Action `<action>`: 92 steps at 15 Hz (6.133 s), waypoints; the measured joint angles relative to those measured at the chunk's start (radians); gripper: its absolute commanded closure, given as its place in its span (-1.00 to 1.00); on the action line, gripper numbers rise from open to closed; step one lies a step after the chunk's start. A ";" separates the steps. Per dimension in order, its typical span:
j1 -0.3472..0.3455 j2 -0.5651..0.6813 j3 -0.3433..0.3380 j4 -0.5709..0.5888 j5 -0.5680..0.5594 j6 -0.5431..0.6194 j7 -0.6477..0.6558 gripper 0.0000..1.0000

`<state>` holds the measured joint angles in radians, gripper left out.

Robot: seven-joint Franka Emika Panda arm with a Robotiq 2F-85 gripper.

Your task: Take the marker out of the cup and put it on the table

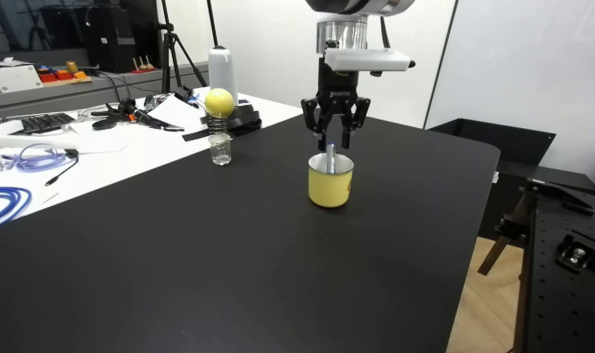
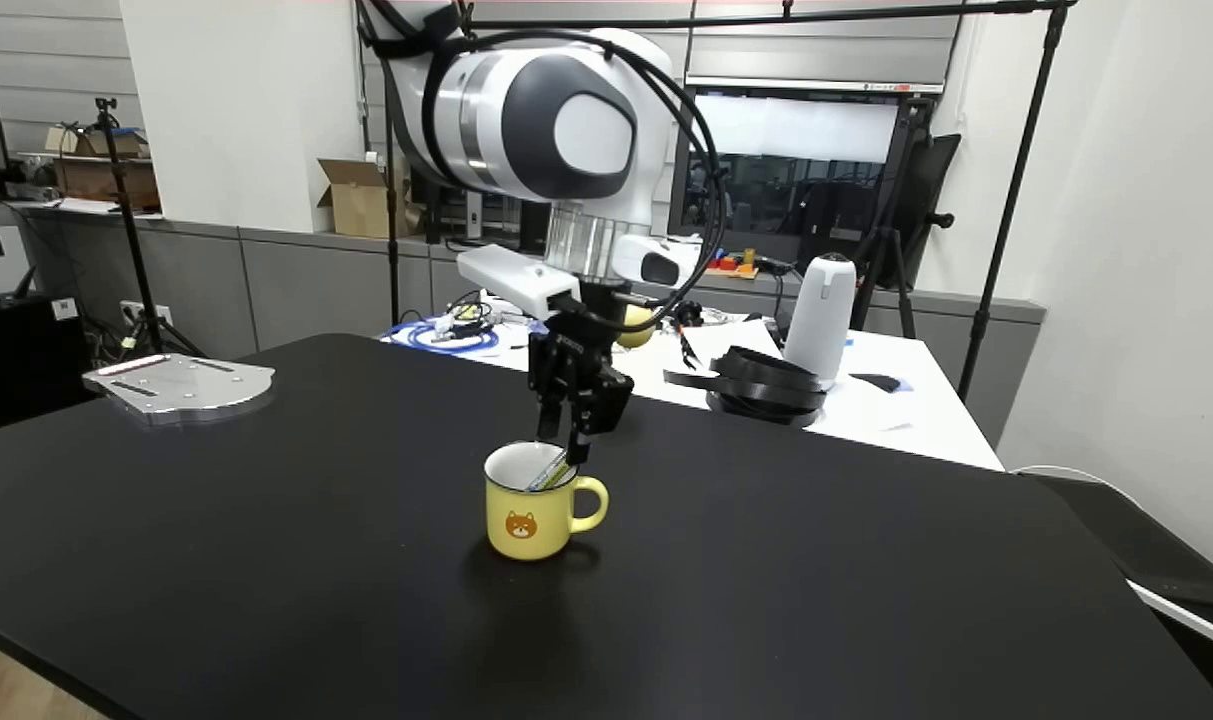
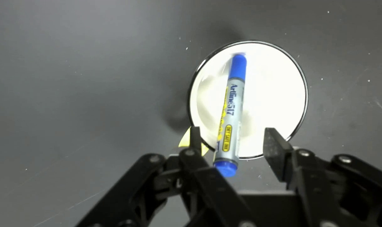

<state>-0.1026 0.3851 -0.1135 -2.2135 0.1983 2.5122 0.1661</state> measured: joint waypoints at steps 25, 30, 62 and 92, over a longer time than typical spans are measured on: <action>-0.016 0.010 -0.019 0.007 0.001 -0.019 0.016 0.88; -0.008 -0.016 -0.019 0.014 -0.002 -0.029 0.016 0.88; 0.028 0.154 0.112 0.370 0.005 -0.451 -0.199 0.88; 0.066 0.291 0.113 0.501 -0.148 -0.590 -0.224 -1.00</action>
<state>-0.0361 0.6765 -0.0005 -1.7120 0.0505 1.9221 -0.0580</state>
